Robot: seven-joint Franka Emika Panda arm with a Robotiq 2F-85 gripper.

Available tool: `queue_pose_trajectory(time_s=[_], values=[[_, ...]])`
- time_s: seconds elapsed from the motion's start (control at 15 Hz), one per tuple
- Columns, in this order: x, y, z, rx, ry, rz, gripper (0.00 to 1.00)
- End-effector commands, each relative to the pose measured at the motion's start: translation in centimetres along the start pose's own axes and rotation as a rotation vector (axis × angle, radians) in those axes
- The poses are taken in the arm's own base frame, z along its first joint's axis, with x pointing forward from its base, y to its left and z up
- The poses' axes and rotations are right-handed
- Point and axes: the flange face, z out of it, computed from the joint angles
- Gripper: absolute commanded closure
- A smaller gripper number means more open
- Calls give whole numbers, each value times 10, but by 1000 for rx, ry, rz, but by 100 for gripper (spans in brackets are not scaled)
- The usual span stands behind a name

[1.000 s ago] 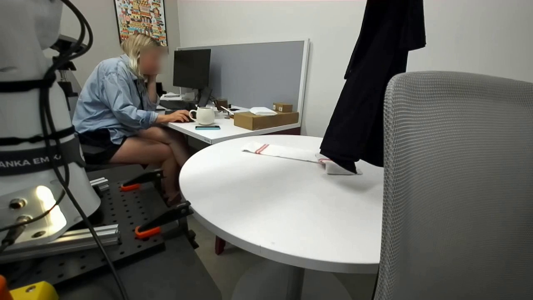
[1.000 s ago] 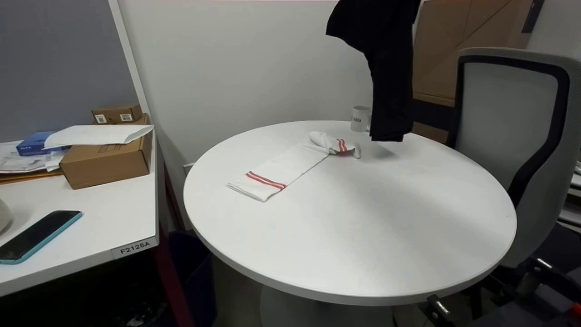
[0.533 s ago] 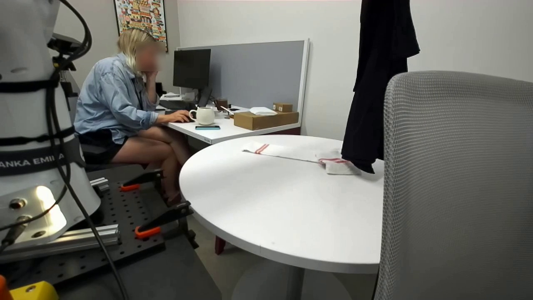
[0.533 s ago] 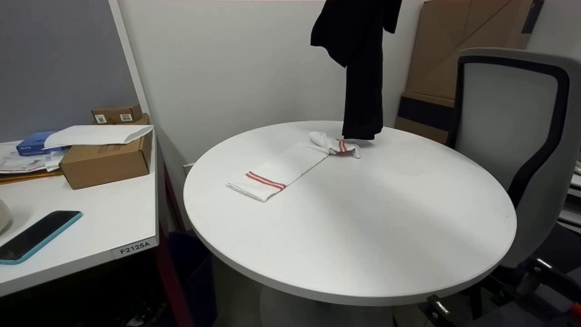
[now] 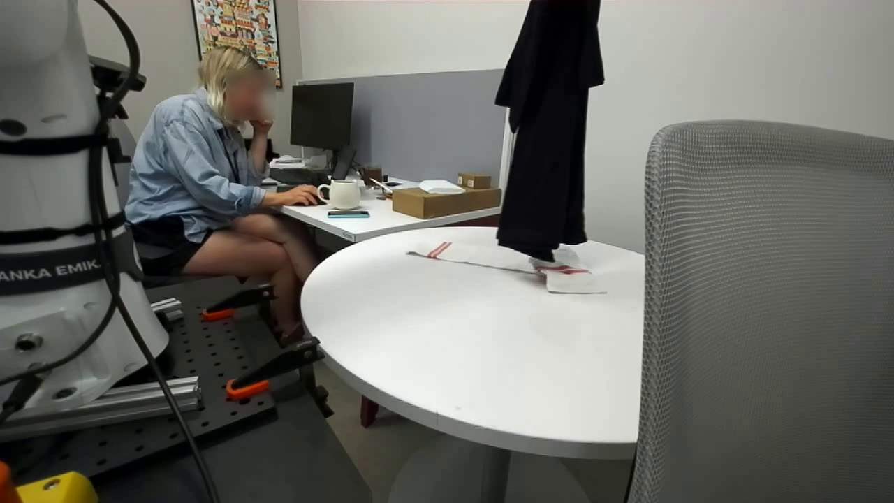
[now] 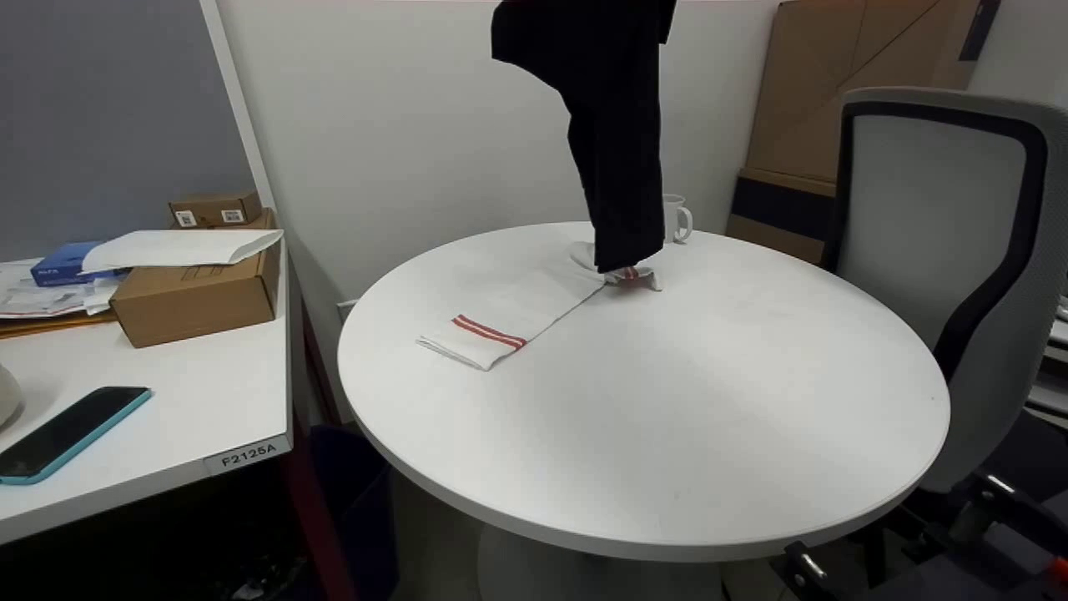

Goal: Put the shirt on the table, unfold the white cloth then unfold the shirt.

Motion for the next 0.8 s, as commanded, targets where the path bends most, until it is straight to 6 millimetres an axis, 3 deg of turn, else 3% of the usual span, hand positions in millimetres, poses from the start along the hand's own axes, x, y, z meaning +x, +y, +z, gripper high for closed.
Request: queue_pose_trajectory(time_s=[0.0, 0.27, 0.73], values=[[-38, 5, -26, 40, -38, -65, 99], [-83, -6, -31, 88, -128, -187, 99], [-193, -66, -38, 181, -301, -498, 99]])
